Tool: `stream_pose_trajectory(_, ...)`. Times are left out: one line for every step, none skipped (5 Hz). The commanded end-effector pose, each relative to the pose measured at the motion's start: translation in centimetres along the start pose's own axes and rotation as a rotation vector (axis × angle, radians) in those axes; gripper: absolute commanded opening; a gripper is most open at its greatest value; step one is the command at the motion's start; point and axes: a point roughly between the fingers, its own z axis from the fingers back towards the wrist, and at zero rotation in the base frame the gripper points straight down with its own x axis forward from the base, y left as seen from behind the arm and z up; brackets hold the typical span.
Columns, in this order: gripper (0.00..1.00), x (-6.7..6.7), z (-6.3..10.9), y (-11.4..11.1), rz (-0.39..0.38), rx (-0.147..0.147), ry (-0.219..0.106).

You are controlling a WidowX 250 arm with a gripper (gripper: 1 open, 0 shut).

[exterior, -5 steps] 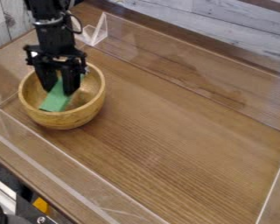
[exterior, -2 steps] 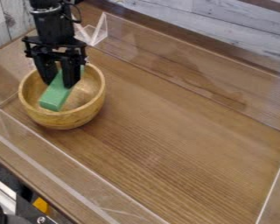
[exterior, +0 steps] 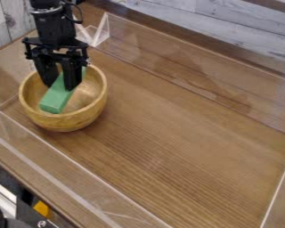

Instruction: Remove the green block from inside the brown bowl and put it on the table

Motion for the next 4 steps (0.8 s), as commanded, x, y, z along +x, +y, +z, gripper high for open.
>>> stream_pose_trajectory(0.00, 0.5, 2.9, 0.1, -0.001, 0.034, -0.100)
stream_pose_trajectory(0.00, 0.5, 3.0, 0.1, 0.002, 0.033, -0.099)
stream_pose_trajectory(0.00, 0.3, 3.7, -0.3, -0.007, 0.024, -0.102)
stream_pose_trajectory(0.00, -0.1, 4.1, -1.1, -0.026, 0.020, -0.101)
